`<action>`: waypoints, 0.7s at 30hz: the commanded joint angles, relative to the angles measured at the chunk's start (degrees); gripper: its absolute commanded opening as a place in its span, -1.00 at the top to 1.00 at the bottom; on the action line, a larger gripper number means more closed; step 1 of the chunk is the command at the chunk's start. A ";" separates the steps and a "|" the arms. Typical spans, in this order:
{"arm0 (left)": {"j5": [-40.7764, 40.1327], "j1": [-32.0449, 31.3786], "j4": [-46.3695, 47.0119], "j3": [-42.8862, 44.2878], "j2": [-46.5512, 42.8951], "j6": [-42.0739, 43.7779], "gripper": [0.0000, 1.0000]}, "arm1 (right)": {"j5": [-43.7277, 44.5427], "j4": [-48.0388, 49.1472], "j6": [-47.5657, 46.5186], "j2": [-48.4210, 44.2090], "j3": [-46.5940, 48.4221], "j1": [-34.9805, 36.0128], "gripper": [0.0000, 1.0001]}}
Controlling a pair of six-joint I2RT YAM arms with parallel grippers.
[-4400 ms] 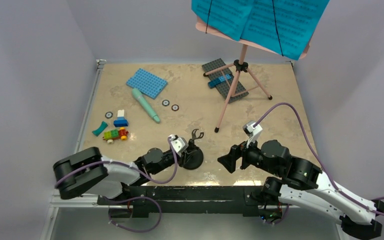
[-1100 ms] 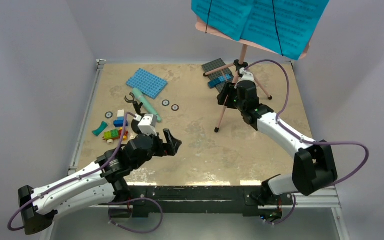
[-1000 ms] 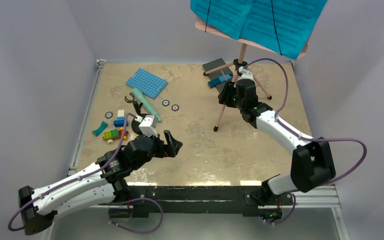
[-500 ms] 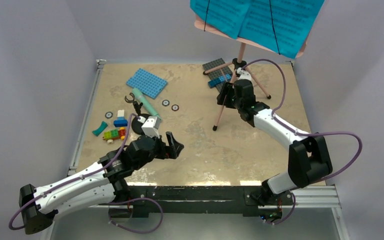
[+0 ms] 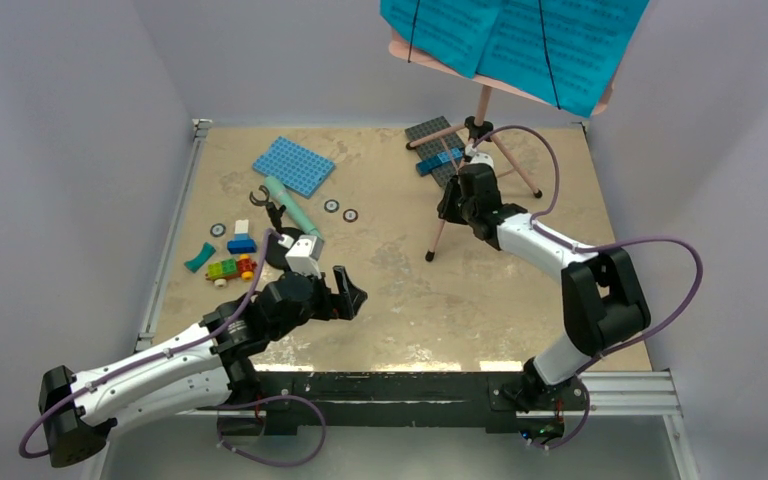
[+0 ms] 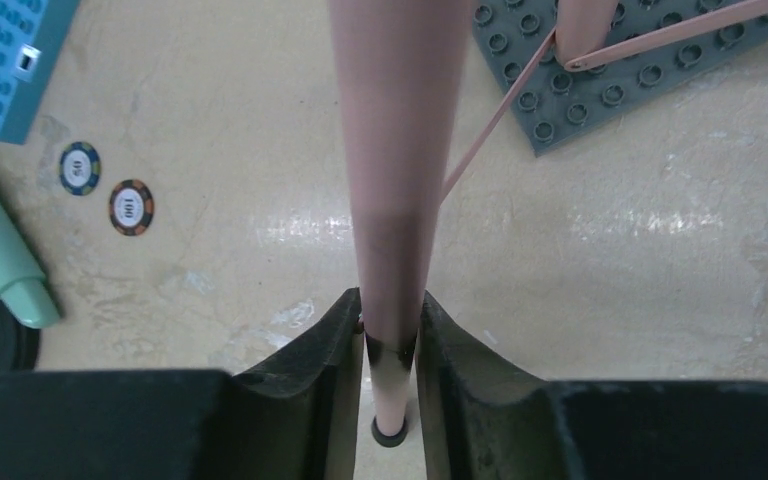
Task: Pack up the instrument practice props
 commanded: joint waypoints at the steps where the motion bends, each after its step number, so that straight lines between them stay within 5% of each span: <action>1: 0.58 -0.27 2.07 -0.30 0.23 -1.24 -0.92 | -0.87 1.78 -0.72 0.07 1.85 -0.13 0.62; 4: 0.84 -0.27 3.01 -0.69 0.46 -1.47 -0.92 | -1.06 2.36 -1.29 -1.58 0.06 -0.13 1.00; 21: 2.08 -0.28 4.52 -1.04 1.93 -2.43 -0.88 | -6.71 2.81 -3.61 -12.56 -9.84 5.61 1.00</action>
